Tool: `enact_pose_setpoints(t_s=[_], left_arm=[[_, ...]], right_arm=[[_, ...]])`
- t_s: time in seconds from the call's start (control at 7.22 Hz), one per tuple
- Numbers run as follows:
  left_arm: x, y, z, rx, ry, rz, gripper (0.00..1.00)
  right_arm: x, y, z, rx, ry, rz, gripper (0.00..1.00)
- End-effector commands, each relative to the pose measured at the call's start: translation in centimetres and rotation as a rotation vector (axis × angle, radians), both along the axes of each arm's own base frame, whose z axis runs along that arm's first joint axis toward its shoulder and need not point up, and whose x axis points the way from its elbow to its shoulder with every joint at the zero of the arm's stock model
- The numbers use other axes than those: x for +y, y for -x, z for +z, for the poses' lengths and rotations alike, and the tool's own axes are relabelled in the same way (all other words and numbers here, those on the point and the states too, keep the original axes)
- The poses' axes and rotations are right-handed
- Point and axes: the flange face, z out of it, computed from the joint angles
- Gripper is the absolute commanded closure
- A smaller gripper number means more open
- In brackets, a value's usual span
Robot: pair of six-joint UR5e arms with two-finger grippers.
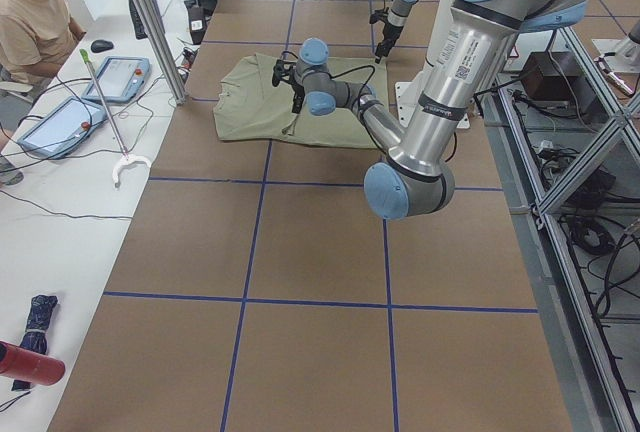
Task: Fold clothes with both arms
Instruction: 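Release the sleeve and withdraw the left gripper while the right gripper reaches the hem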
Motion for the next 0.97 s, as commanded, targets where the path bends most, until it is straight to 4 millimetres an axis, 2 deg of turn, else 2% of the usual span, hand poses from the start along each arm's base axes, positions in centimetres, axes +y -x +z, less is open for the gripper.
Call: enact_pose_setpoints(t_s=[0.0, 0.14, 0.55, 0.69, 0.83], left_arm=[[0.08, -0.06, 0.27, -0.003, 0.003, 0.001, 0.18], [0.14, -0.11, 0.37, -0.005, 0.002, 0.002, 0.18], [0.17, -0.08, 0.3, -0.002, 0.007, 0.0, 0.18], [0.18, -0.08, 0.3, -0.002, 0.006, 0.002, 0.18], [0.13, -0.02, 0.29, -0.003, 0.005, 0.002, 0.18]], right_arm=[[0.1, -0.19, 0.7, 0.014, 0.01, 0.005, 0.3], [0.14, -0.15, 0.78, 0.015, 0.013, 0.002, 0.36], [0.36, -0.08, 0.78, 0.015, 0.013, -0.003, 0.47], [0.49, -0.04, 0.78, 0.015, 0.013, -0.006, 0.57], [0.64, 0.0, 0.78, 0.016, 0.013, -0.009, 0.74]])
